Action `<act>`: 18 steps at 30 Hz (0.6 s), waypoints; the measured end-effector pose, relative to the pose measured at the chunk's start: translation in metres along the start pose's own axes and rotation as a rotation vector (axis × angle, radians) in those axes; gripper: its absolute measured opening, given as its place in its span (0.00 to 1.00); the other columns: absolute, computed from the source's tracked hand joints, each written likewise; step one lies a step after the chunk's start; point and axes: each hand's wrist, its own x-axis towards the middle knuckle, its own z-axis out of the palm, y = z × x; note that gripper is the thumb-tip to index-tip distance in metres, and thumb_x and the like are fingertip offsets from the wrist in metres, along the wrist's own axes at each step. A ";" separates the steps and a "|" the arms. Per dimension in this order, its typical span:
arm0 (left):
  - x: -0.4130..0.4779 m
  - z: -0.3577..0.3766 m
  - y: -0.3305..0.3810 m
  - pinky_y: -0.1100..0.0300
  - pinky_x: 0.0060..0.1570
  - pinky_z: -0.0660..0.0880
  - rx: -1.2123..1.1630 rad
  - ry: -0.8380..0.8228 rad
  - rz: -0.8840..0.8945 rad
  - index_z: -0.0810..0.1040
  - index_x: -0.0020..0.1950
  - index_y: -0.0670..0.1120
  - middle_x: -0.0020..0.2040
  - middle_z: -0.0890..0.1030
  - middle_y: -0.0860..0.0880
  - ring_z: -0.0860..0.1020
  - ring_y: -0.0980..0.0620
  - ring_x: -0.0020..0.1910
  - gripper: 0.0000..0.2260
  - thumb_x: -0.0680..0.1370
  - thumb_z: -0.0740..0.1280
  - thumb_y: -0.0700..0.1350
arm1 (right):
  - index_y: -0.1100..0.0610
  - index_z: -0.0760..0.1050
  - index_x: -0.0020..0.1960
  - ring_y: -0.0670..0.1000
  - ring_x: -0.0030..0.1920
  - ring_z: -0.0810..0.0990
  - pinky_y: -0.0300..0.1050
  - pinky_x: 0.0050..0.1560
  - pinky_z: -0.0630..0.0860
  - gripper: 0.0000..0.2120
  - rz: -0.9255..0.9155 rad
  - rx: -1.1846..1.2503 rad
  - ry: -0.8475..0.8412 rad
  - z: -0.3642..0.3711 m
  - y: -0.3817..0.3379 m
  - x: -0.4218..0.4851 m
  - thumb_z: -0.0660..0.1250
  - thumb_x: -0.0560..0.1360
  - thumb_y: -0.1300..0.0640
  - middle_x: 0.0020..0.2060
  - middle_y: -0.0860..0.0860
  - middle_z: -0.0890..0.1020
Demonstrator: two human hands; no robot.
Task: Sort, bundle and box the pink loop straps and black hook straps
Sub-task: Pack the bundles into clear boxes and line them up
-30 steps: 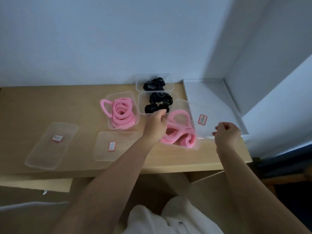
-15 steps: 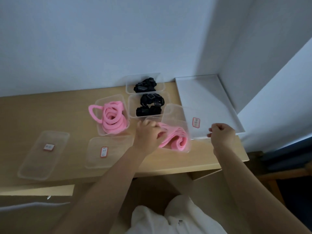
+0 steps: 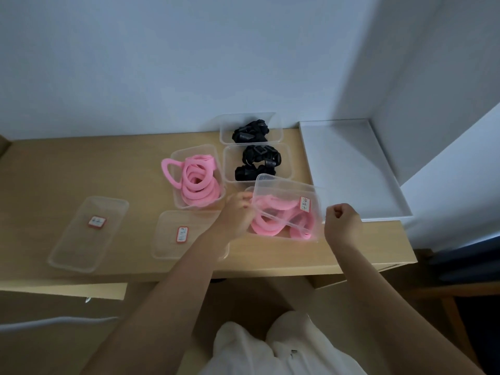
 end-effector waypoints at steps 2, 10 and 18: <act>-0.002 -0.003 0.001 0.46 0.54 0.75 -0.178 -0.064 0.022 0.79 0.54 0.35 0.50 0.80 0.41 0.78 0.44 0.48 0.17 0.70 0.60 0.40 | 0.60 0.72 0.45 0.51 0.39 0.72 0.41 0.35 0.66 0.07 -0.057 -0.051 -0.009 0.002 -0.001 -0.004 0.58 0.80 0.60 0.38 0.52 0.75; -0.001 0.004 -0.018 0.57 0.46 0.72 -0.388 0.239 -0.116 0.77 0.43 0.43 0.41 0.79 0.47 0.76 0.48 0.44 0.08 0.75 0.67 0.48 | 0.65 0.72 0.40 0.54 0.34 0.72 0.43 0.32 0.68 0.12 -0.189 -0.219 -0.057 0.007 0.000 -0.005 0.58 0.78 0.60 0.34 0.58 0.77; -0.002 0.006 -0.022 0.61 0.55 0.70 -0.241 0.240 0.027 0.72 0.67 0.46 0.58 0.76 0.52 0.74 0.54 0.57 0.18 0.79 0.60 0.35 | 0.62 0.70 0.67 0.60 0.49 0.78 0.51 0.48 0.74 0.17 -0.323 -0.338 -0.080 0.006 -0.005 -0.019 0.55 0.80 0.61 0.54 0.60 0.77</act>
